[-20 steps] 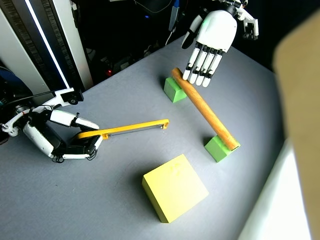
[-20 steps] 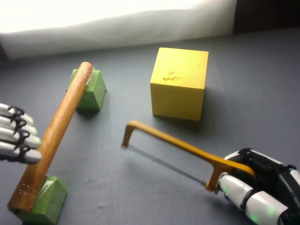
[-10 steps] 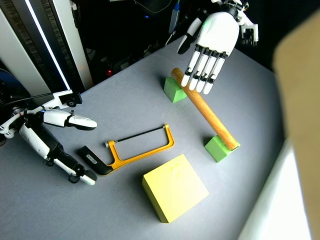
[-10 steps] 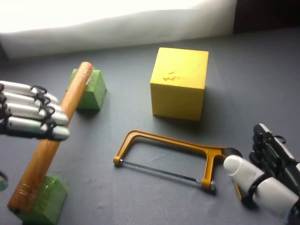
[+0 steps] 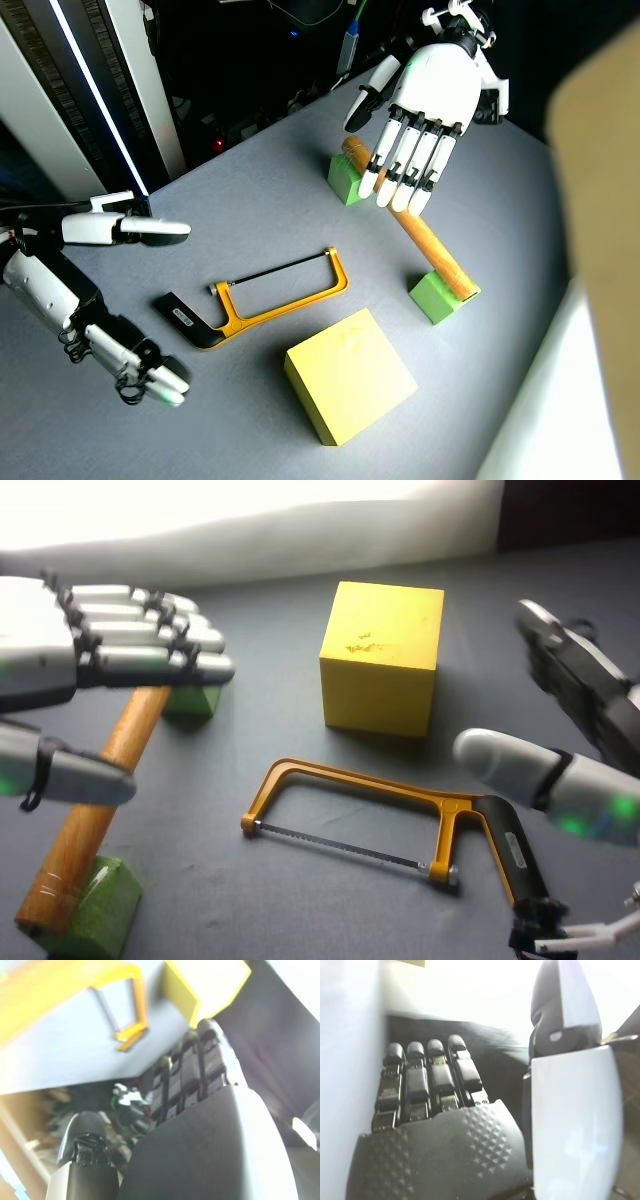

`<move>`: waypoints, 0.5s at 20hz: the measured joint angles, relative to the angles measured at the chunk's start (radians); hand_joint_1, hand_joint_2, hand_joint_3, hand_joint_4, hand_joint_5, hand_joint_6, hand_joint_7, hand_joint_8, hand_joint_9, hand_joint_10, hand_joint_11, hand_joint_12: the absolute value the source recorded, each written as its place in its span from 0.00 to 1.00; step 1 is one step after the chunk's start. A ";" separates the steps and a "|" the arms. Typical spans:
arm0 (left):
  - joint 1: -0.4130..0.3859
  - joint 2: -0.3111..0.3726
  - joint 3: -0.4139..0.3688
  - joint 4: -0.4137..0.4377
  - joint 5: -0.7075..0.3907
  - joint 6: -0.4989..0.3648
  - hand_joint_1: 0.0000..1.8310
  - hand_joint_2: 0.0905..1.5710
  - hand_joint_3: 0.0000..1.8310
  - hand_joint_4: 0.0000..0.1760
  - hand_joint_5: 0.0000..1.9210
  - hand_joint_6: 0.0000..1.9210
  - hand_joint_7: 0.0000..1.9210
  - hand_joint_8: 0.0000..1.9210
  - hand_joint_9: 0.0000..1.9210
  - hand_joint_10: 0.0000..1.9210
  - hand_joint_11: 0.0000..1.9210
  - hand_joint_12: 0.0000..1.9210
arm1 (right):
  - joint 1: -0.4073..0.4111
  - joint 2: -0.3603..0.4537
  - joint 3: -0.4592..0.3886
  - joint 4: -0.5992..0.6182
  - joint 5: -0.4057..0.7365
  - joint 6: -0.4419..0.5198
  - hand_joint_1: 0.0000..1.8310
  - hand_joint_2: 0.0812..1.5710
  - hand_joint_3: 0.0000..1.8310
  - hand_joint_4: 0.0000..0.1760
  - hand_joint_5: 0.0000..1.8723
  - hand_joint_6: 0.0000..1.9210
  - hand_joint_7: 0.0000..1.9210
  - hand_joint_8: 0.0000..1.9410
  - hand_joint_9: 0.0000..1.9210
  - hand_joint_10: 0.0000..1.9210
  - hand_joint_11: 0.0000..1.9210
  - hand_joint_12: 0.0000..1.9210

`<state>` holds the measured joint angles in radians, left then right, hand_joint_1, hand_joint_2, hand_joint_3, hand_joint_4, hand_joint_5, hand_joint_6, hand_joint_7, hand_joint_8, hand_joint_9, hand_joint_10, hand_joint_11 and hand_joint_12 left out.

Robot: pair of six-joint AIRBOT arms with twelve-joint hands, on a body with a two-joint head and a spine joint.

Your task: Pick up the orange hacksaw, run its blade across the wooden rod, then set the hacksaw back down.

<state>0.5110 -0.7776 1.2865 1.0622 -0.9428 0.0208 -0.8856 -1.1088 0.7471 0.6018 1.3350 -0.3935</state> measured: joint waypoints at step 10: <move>-0.004 -0.062 0.036 -0.094 -0.159 0.021 0.20 0.77 0.00 0.00 0.40 0.28 0.41 0.29 0.39 0.46 0.24 0.77 | 0.226 0.204 0.013 -0.742 -0.352 -0.163 0.35 0.71 0.00 0.00 0.45 0.42 0.44 0.60 0.41 0.82 0.44 0.98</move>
<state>0.5068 -0.8394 1.3228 0.9684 -1.1019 0.0414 -0.6594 -0.9043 0.7605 -0.1406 0.9833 -0.5560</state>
